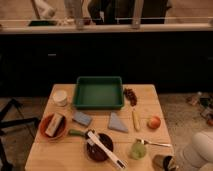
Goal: Stack cups into tray
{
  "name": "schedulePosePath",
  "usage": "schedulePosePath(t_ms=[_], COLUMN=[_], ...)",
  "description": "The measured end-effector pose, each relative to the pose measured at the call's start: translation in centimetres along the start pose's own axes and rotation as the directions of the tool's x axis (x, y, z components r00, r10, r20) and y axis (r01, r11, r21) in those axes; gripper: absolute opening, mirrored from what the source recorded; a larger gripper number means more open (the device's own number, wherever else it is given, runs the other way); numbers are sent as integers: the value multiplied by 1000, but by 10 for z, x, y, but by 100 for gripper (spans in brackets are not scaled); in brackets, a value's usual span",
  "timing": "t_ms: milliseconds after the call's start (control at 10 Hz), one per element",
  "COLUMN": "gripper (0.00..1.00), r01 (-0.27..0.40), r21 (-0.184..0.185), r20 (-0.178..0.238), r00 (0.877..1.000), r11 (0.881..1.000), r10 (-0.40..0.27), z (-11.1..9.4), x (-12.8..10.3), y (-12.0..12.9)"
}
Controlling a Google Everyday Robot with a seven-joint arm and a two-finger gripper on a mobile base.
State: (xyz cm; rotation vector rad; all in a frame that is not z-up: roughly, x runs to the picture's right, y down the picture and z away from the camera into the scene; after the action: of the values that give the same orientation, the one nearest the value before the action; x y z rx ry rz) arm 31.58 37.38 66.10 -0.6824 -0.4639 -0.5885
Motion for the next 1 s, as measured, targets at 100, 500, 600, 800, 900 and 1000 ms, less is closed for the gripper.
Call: schedulePosePath(t_ms=[100,500,600,800,900,1000], gripper=[5,0,0,0,0,0], r01=[6,25,27,27,30,39], r21=[4,43,64,113,127,141], r20=[-1,-19,-31,-59,-68,-75], r00=[1000,1000,999,998,997,997], r11=[1000,999,998,993,991,989], r10=[-6,-24,-25,-21,-22,-28], z=[-1,-16,-24,-43,-47,-52], x=[-1,-6,-6,-4,-3,-3], y=[-2,-6,-7,-9,-11,-16])
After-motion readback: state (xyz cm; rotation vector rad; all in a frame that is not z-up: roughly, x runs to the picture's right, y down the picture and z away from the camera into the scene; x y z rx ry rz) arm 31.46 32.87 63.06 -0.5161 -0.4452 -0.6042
